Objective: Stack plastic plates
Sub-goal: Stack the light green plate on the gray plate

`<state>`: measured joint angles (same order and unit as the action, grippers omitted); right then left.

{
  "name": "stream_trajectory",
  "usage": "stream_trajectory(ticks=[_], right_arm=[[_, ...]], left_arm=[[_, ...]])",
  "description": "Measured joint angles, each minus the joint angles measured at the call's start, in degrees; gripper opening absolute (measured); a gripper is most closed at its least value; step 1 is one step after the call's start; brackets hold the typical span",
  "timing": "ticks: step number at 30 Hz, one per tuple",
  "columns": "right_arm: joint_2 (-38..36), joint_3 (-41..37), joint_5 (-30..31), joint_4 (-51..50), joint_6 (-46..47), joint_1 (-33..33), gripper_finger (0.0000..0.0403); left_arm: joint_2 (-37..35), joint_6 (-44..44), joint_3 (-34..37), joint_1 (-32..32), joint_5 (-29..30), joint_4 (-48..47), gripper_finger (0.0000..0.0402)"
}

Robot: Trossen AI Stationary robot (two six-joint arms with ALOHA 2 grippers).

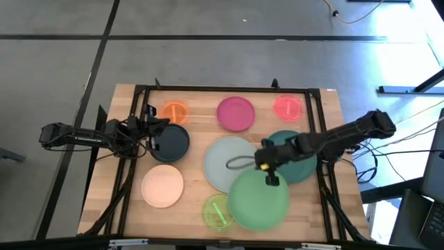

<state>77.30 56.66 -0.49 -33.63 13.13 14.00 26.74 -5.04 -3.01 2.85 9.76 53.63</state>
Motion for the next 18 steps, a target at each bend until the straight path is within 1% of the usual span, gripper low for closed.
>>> stream_trajectory(ticks=[10, 14, 18], right_arm=[[1.46, 0.18, 1.42, 7.33, -4.7, -14.82, 0.0005], [3.32, 0.2, 0.69, 11.28, -4.68, -18.87, 0.0005], [6.33, 0.2, -0.76, 12.7, -4.98, -21.87, 0.0005]], left_arm=[[0.0, 0.0, 0.0, 0.02, 0.02, 0.02, 0.0], [0.0, 0.0, 0.0, 0.01, 0.01, 0.02, 0.0], [0.0, 0.02, 0.0, 0.02, 0.0, 0.04, 0.0]])
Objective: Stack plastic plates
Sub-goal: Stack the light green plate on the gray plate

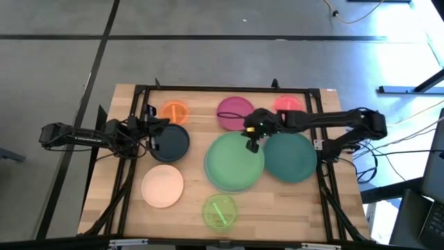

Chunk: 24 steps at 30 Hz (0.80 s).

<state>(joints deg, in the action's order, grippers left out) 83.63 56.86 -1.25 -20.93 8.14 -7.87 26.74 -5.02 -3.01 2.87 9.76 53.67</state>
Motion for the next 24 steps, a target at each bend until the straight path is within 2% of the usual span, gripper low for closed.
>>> stream_trajectory(ticks=[4, 9, 24], right_arm=[[3.9, 0.0, -3.41, 1.16, 0.06, -1.76, 0.0005], [8.63, 0.0, -4.77, 1.84, -0.26, -2.43, 0.0005], [14.86, 0.0, -2.36, 5.07, -1.13, -2.39, 0.0006]], left_arm=[[0.0, 0.0, 0.0, 0.0, 0.0, 0.07, 0.0], [-0.02, 0.02, 0.0, 0.0, 0.02, 0.07, 0.0], [0.0, 0.04, 0.0, 0.0, -0.17, 0.37, 0.0]])
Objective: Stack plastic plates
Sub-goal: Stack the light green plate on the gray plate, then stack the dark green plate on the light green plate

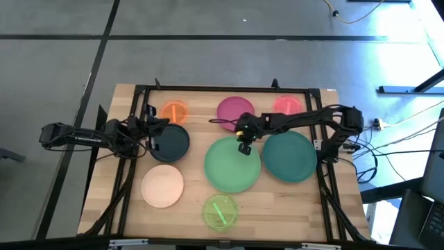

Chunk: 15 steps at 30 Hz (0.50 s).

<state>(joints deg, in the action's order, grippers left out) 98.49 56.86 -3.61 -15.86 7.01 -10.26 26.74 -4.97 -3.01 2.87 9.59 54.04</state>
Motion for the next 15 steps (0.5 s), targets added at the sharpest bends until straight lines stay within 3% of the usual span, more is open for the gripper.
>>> stream_trajectory(ticks=[5, 10, 15], right_arm=[[0.89, 0.0, 0.7, -0.22, -0.14, 0.08, 0.003], [-0.8, 0.11, 1.01, -1.24, -1.53, 0.11, 0.0103], [-6.37, 3.92, 0.91, -11.26, -4.05, 0.11, 0.0164]], left_arm=[[-0.01, 0.0, 0.0, 0.0, -0.53, 0.01, 0.0], [0.0, 0.04, 0.0, 0.0, -0.53, 0.0, 0.0], [-0.01, 0.04, 0.0, -0.01, -0.53, 0.02, 0.0]])
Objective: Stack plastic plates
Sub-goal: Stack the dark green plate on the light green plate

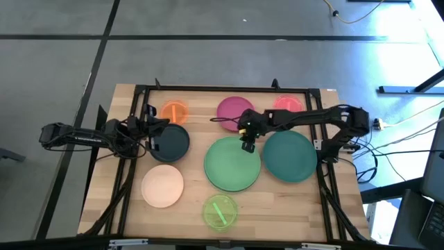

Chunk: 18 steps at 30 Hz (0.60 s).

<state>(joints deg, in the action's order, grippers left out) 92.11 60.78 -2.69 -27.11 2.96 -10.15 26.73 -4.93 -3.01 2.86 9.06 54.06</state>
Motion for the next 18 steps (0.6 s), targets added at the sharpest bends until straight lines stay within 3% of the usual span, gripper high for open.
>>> stream_trajectory(ticks=[4, 10, 18], right_arm=[[-6.54, 1.55, -0.21, -8.77, -1.5, 0.07, 0.0187], [-16.71, -2.33, 1.49, -18.86, -2.82, 0.0, 0.0187], [-23.84, -12.43, 7.56, -21.48, -4.75, -3.07, 0.0182]], left_arm=[[-0.01, 0.12, 0.0, 0.01, 0.0, 0.02, 0.0], [0.0, 0.33, 0.0, 0.01, 0.0, 0.01, 0.0], [0.01, 0.31, 0.0, 0.01, 0.02, 0.02, 0.0]])
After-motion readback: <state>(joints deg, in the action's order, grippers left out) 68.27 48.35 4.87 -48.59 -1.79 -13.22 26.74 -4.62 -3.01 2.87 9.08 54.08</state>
